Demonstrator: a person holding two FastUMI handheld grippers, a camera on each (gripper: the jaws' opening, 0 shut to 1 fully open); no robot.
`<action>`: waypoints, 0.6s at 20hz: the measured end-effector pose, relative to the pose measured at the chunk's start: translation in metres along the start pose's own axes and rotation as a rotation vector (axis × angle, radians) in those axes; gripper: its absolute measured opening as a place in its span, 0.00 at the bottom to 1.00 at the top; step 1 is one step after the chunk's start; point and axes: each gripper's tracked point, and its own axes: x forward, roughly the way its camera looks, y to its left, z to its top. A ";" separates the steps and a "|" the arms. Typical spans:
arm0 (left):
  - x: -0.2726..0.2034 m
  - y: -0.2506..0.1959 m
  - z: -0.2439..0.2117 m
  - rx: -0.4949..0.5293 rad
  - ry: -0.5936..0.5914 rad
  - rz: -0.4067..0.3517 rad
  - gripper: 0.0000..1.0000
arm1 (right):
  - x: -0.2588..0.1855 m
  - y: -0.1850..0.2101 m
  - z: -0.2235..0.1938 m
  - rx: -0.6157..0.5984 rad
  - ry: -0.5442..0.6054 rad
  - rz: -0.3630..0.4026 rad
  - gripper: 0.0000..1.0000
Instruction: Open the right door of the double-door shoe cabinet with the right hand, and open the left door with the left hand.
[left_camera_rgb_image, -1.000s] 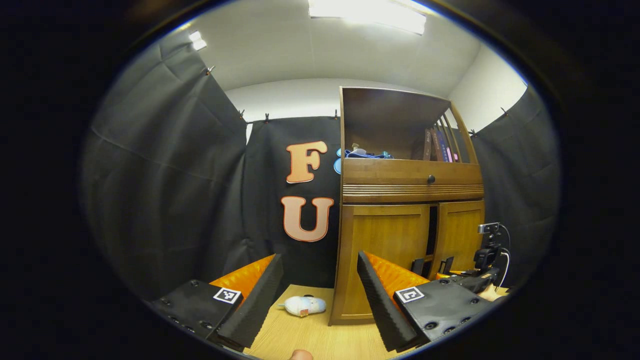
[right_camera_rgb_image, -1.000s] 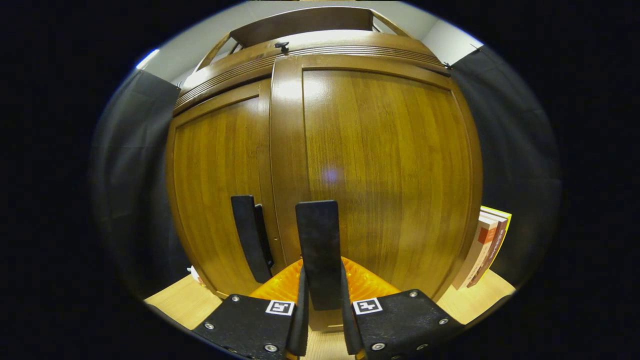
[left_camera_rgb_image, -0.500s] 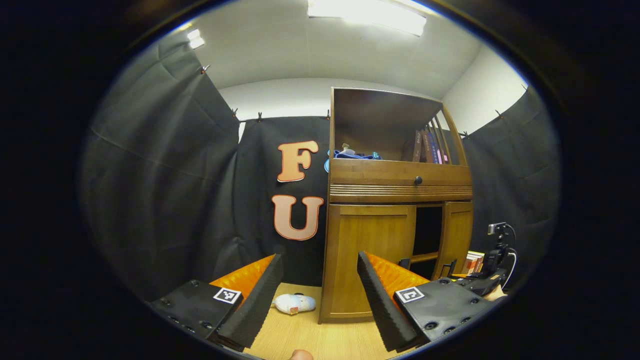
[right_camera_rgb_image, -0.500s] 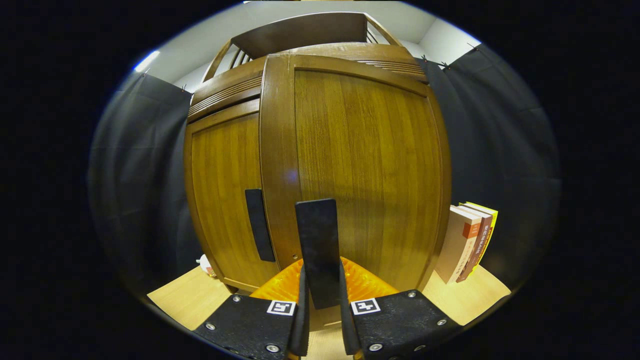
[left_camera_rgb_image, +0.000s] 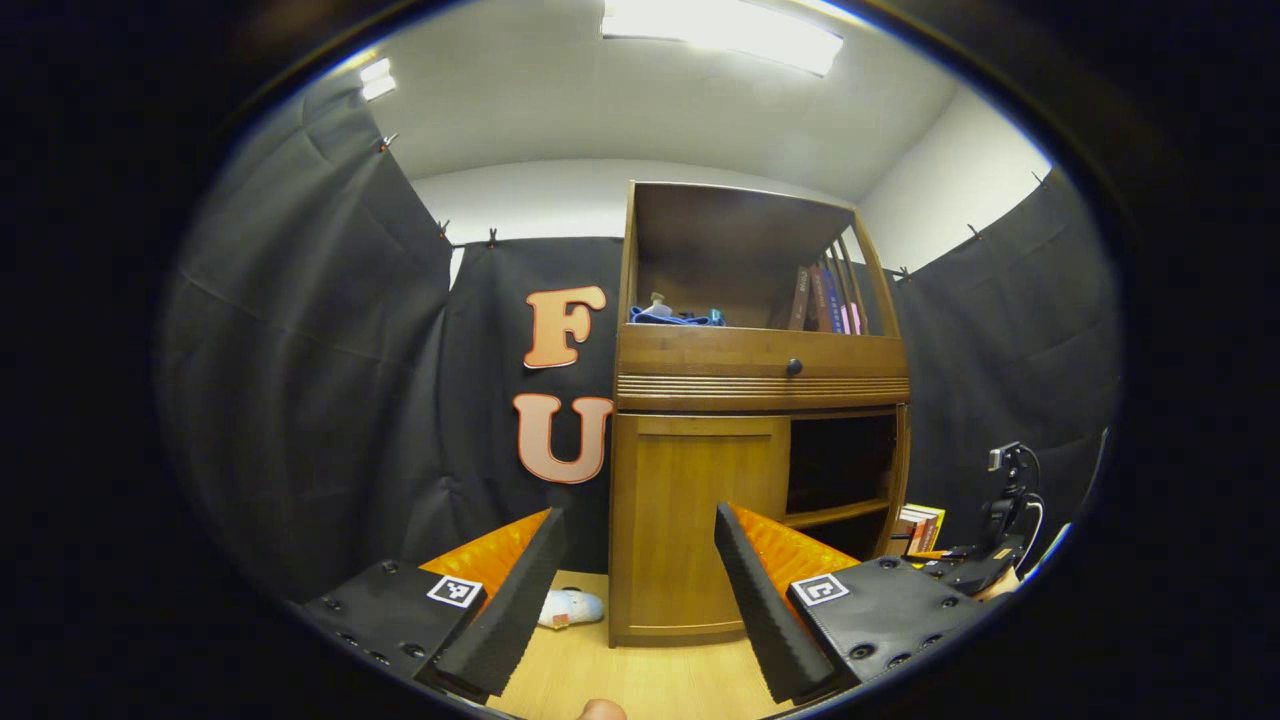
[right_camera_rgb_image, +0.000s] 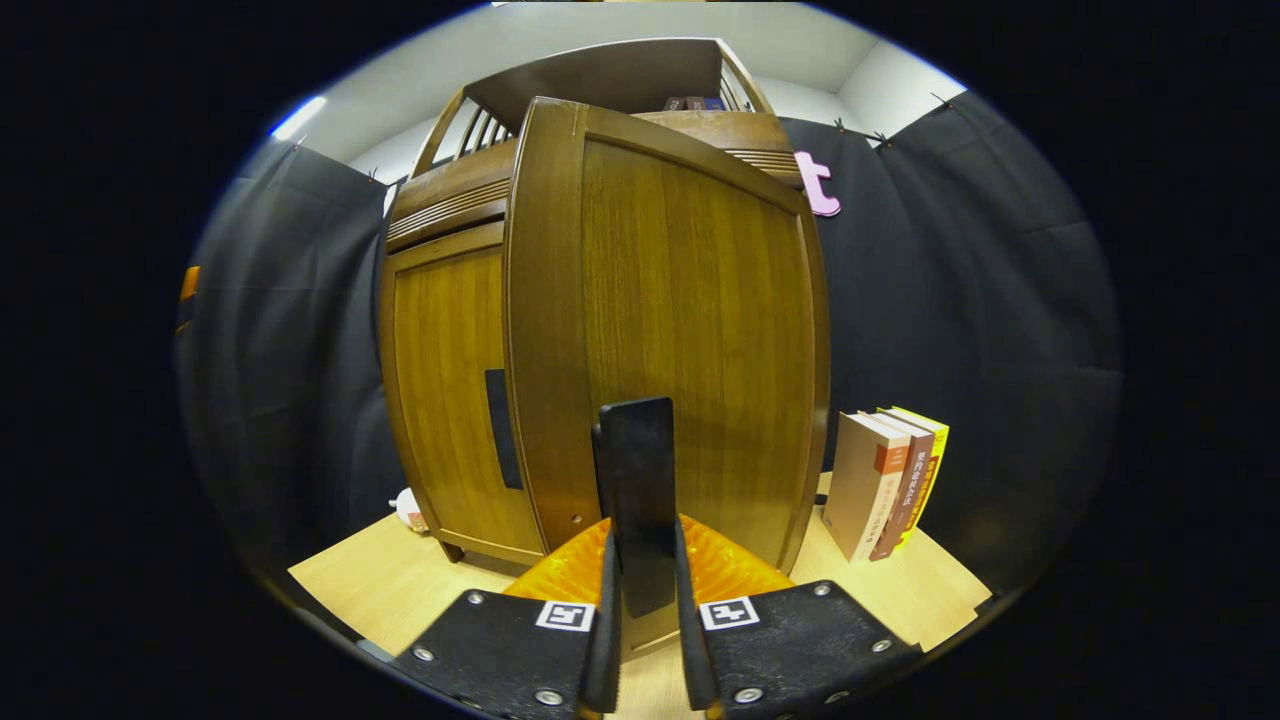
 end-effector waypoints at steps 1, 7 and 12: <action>0.000 -0.005 0.000 -0.006 0.005 -0.013 0.94 | -0.004 -0.004 -0.001 -0.001 0.000 -0.006 0.28; 0.000 -0.020 0.002 -0.004 -0.001 -0.031 0.96 | -0.027 -0.039 0.001 -0.022 -0.004 -0.070 0.18; 0.001 -0.037 0.004 -0.007 -0.002 -0.053 0.99 | -0.050 -0.081 0.005 -0.039 -0.004 -0.150 0.13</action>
